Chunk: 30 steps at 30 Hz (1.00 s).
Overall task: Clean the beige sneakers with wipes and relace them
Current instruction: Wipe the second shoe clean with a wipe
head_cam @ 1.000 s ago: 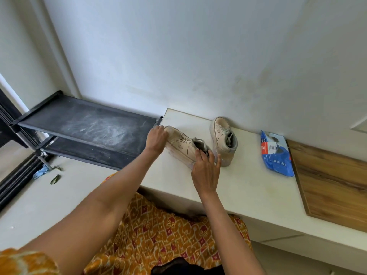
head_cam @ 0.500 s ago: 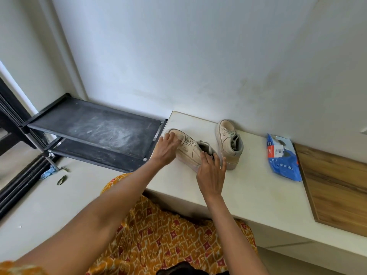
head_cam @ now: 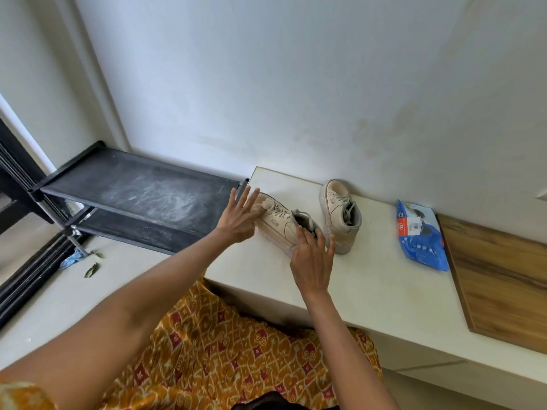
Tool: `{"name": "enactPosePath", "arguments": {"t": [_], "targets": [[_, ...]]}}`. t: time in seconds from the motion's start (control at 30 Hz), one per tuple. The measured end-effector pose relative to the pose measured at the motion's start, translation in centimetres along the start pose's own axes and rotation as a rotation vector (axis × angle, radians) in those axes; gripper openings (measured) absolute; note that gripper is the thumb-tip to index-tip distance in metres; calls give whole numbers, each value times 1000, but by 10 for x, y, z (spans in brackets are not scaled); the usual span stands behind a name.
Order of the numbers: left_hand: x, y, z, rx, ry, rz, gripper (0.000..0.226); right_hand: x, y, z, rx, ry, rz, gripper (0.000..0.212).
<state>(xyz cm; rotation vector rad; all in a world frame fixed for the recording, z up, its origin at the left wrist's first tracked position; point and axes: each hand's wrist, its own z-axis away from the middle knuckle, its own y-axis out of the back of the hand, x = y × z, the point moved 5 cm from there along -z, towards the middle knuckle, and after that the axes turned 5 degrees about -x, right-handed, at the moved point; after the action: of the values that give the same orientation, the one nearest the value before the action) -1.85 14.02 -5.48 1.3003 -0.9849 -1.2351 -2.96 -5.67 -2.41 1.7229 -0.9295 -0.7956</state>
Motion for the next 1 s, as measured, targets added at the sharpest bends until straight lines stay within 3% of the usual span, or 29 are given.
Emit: {"name": "enactPosePath", "arguments": {"t": [0.07, 0.2, 0.27, 0.4, 0.5, 0.63, 0.83, 1.0], "targets": [[-11, 4, -5, 24, 67, -78, 63, 0, 0, 0, -7, 3, 1, 47], [-15, 12, -14, -72, 222, 79, 62, 0, -1, 0, 6, 2, 6, 47], [-7, 10, -13, -77, 165, 134, 63, 0, -1, 1, 12, 8, -5, 47], [-1, -3, -2, -70, -6, 20, 69, 0, -2, 1, 15, 5, -16, 46], [-10, 1, -7, -63, 41, -33, 57, 0, 0, 1, 24, 5, 1, 46], [-11, -1, -14, -171, 114, 214, 54, -1, 1, 1, 39, 8, 14, 45], [-12, -5, -4, -205, -9, 248, 56, 0, -2, 1, 33, 0, 7, 46], [-17, -5, -16, -189, 157, 257, 60, 0, -1, 1, 25, 11, 20, 47]]}}
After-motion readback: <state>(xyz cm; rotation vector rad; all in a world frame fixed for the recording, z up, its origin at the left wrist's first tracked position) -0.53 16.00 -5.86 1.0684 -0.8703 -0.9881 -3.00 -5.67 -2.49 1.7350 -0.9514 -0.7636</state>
